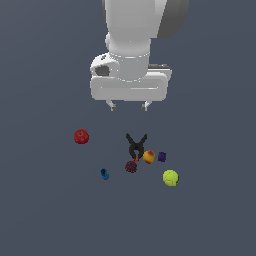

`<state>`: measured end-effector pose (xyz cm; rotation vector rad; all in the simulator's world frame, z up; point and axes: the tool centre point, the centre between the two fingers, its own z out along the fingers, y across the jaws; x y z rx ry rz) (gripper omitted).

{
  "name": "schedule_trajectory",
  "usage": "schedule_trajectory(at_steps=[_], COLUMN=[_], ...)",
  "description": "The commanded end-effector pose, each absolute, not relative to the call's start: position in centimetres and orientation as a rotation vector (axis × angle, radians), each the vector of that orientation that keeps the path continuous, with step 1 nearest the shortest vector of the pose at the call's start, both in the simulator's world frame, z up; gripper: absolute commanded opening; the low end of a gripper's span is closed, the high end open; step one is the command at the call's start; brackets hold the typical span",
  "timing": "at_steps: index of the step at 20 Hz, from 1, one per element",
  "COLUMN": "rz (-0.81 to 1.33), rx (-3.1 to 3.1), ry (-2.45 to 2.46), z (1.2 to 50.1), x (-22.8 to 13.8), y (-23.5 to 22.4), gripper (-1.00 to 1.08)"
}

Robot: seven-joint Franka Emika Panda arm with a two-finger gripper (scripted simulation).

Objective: Pick up a designated object from a clutter of objects.

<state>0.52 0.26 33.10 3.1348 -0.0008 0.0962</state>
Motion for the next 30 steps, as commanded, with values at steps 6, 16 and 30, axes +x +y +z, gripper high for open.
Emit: schedule_trajectory(at_steps=[6, 16, 30], rz=[0.13, 0.165, 0.112], rx=[3.128, 3.12, 3.123], ry=[-0.031, -0.063, -0.066], z=[33.9, 34.7, 24.9], x=[1.1, 1.6, 1.7], y=[-1.1, -2.5, -0.2], gripper=[1.0, 1.0, 1.0])
